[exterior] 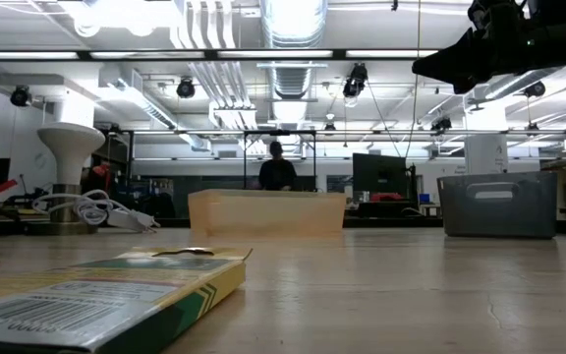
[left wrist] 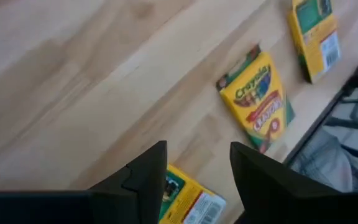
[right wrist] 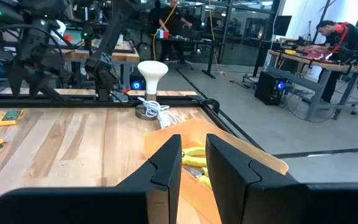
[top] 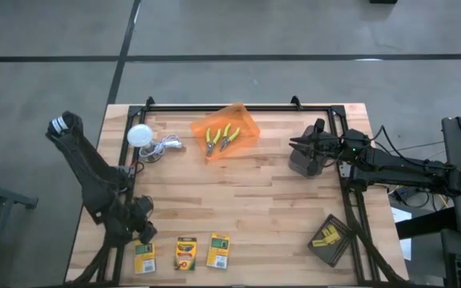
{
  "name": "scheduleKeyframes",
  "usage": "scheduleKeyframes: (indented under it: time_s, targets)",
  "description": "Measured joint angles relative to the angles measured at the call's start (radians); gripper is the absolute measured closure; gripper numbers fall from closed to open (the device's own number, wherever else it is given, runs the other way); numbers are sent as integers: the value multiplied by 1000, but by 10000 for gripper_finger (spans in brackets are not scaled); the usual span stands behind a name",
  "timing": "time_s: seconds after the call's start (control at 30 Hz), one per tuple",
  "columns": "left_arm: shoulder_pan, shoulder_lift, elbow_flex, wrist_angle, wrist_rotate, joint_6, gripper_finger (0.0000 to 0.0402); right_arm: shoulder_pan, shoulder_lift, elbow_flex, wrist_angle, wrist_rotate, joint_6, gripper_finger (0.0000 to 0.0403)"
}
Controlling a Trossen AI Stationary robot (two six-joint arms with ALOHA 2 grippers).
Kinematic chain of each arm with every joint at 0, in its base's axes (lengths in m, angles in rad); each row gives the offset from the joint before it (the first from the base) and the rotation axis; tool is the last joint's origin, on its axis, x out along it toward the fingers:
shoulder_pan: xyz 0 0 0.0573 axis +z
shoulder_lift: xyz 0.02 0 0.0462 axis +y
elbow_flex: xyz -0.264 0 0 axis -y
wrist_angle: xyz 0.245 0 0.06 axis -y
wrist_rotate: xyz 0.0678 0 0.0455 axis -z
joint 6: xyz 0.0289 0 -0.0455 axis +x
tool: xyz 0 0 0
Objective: Pick & Place School Supplies
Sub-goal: Put the crayon box into the light black bin
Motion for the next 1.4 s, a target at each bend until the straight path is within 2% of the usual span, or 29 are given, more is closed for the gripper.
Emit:
scheduleKeyframes:
  time_s: [0.17, 0.33, 0.43, 0.87, 1.17, 1.4]
  targets:
    - [-1, -41, -126, 111, 41, -57, 221, 0, 0, 0, 0, 0, 0, 335]
    - [0, -43, -244, 395, 92, -68, 221, 0, 0, 0, 0, 0, 0, 335]
    - [-1, -43, -284, 477, 100, -69, 220, 0, 0, 0, 0, 0, 0, 335]
    - [0, -43, -303, 454, 215, -53, 225, 0, 0, 0, 0, 0, 0, 335]
    - [0, -41, -302, 444, 234, -45, 225, 0, 0, 0, 0, 0, 0, 335]
    - [-3, -39, -306, 367, 288, -30, 225, 0, 0, 0, 0, 0, 0, 335]
